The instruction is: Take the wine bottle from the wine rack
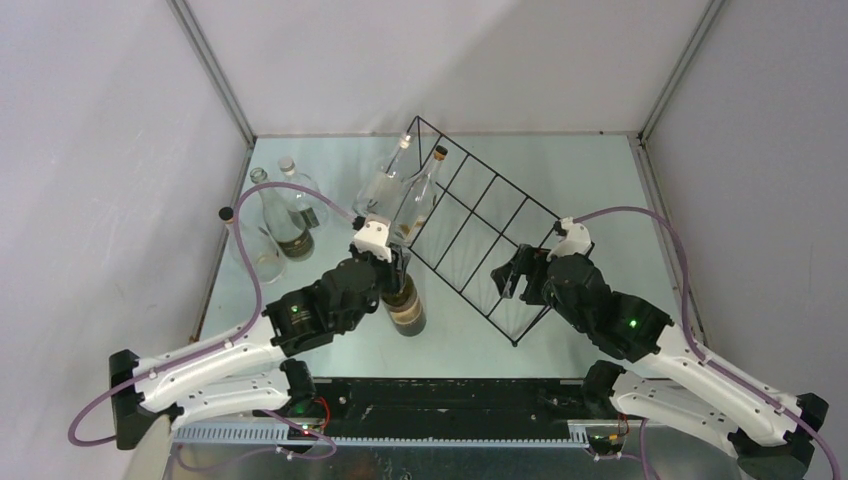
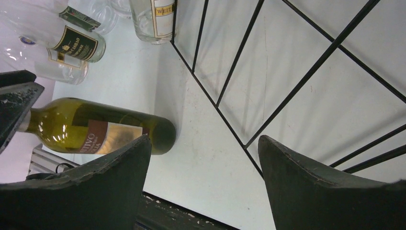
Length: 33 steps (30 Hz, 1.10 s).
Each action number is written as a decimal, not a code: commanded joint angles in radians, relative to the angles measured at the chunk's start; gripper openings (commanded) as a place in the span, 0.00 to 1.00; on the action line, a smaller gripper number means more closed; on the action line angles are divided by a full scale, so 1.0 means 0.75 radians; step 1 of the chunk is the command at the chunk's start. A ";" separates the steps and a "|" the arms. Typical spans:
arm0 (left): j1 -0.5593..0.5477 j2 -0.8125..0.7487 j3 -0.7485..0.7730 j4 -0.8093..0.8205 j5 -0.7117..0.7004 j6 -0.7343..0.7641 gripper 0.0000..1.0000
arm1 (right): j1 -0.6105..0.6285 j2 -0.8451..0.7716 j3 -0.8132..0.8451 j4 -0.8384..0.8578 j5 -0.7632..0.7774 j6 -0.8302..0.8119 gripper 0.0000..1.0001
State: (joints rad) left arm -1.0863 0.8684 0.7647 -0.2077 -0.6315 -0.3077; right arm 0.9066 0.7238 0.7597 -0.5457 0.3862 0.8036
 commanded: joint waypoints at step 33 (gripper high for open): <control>0.951 -0.317 -0.089 0.247 -0.003 0.220 0.00 | 0.107 0.064 -0.044 0.045 0.024 0.040 0.84</control>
State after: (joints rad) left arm -0.4335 0.6521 0.7029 -0.2607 -0.6319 -0.1917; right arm 0.9806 0.7635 0.7319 -0.5442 0.3882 0.8307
